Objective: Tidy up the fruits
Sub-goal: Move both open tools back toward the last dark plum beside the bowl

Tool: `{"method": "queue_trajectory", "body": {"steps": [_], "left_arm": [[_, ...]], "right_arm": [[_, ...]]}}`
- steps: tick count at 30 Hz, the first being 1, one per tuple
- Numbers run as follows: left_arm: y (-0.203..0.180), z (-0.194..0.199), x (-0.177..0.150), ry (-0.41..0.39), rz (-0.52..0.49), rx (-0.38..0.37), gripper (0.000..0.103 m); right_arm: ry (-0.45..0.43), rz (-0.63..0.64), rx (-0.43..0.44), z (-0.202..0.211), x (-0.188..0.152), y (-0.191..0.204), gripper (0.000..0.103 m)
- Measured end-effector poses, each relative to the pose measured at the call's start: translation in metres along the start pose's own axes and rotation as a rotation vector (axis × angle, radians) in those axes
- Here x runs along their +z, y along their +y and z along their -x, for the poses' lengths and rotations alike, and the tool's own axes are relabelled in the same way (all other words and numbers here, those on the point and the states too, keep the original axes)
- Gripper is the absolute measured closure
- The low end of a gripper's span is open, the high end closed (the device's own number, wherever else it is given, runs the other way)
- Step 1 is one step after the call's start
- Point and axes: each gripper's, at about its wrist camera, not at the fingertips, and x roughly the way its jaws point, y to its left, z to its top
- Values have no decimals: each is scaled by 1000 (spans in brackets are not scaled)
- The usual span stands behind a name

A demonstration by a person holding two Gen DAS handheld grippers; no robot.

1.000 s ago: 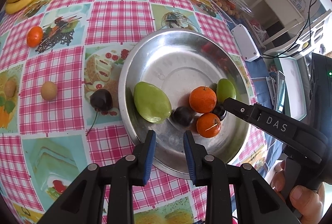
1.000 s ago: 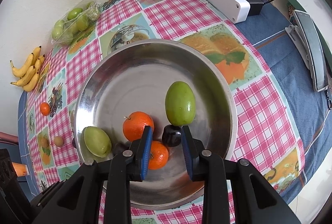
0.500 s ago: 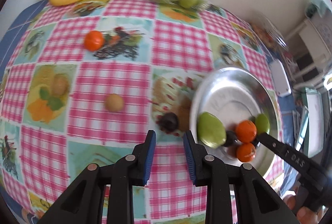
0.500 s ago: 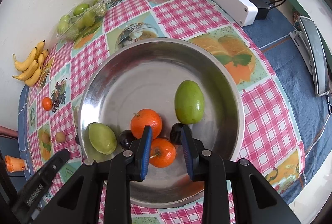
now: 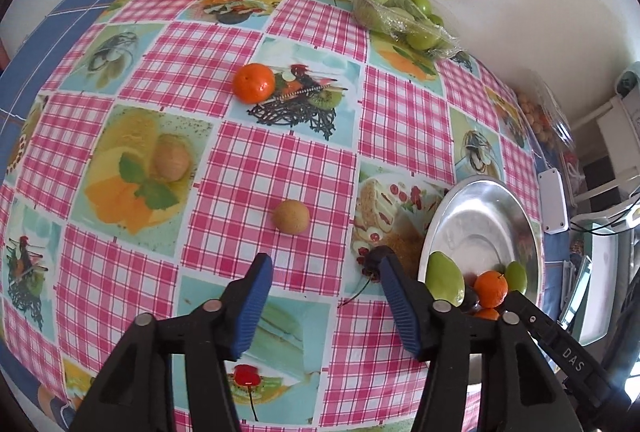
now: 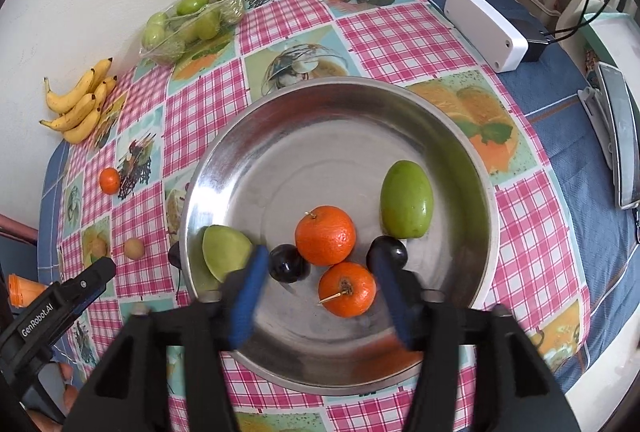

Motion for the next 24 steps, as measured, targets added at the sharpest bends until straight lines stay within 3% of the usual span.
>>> {"method": "queue_trajectory", "body": {"steps": [6,11,16,18,24], "left_arm": [[0,-6,-1,10,-8,44,21],[5,-9,-1,10,1,68,2],[6,-9,0,-3,-5,87,0],[6,-9,0,-15,-11,94,0],[6,-5,2,-52,-41,118,0]], "right_arm": [[7,33,-16,-5,-1,6,22],[7,45,-19,-7,-1,8,21],[13,53,-22,-10,-2,8,19],[13,55,-18,-10,-2,8,3],[-8,74,-12,-8,-1,13,3]]}}
